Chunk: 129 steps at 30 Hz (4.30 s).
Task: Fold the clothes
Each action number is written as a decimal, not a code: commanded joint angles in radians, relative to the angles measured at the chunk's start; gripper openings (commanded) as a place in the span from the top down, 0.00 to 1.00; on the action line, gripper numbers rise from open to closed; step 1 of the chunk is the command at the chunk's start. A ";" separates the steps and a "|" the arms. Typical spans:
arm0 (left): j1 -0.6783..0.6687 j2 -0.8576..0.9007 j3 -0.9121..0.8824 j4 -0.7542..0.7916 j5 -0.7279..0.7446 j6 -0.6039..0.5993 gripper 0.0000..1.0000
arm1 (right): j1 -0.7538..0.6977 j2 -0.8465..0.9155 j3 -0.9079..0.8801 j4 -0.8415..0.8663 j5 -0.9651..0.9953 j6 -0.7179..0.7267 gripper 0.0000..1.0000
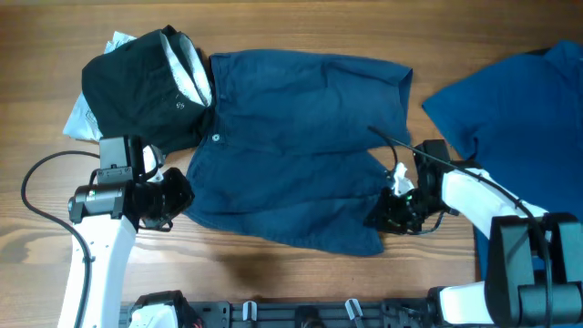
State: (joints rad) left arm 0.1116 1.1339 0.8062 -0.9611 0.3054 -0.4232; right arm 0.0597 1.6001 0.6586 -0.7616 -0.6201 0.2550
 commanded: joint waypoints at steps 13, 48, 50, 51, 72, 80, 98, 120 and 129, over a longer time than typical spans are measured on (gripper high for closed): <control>0.002 -0.005 0.010 0.004 0.009 0.020 0.94 | -0.018 -0.093 0.111 -0.181 0.174 -0.058 0.76; 0.002 -0.005 0.010 0.026 0.008 0.020 0.92 | 0.074 -0.109 0.000 -0.101 0.087 -0.042 0.69; 0.002 -0.005 0.010 0.026 0.008 0.020 0.92 | 0.099 -0.109 -0.026 -0.063 0.076 -0.008 0.75; 0.002 -0.005 0.010 0.026 0.008 0.020 0.92 | 0.105 -0.109 -0.029 -0.049 0.046 -0.019 0.77; 0.002 -0.005 0.010 -0.027 -0.055 0.020 0.35 | 0.019 -0.277 0.075 -0.137 -0.106 0.025 0.96; 0.002 0.055 0.009 -0.056 -0.072 -0.031 0.28 | -0.096 -0.439 0.114 -0.291 0.107 0.067 0.96; 0.005 0.486 0.009 0.119 -0.222 -0.166 0.77 | -0.095 -0.303 0.056 -0.281 0.130 0.068 0.60; 0.005 0.544 0.009 0.135 -0.209 -0.165 0.96 | 0.084 -0.078 -0.094 0.062 -0.055 0.066 0.67; 0.005 0.544 0.009 0.127 -0.209 -0.158 0.96 | 0.083 -0.120 -0.079 -0.006 -0.062 0.066 0.96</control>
State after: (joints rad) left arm 0.1116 1.6428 0.8215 -0.8413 0.1131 -0.5747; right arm 0.1379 1.5146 0.5751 -0.7475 -0.6544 0.3244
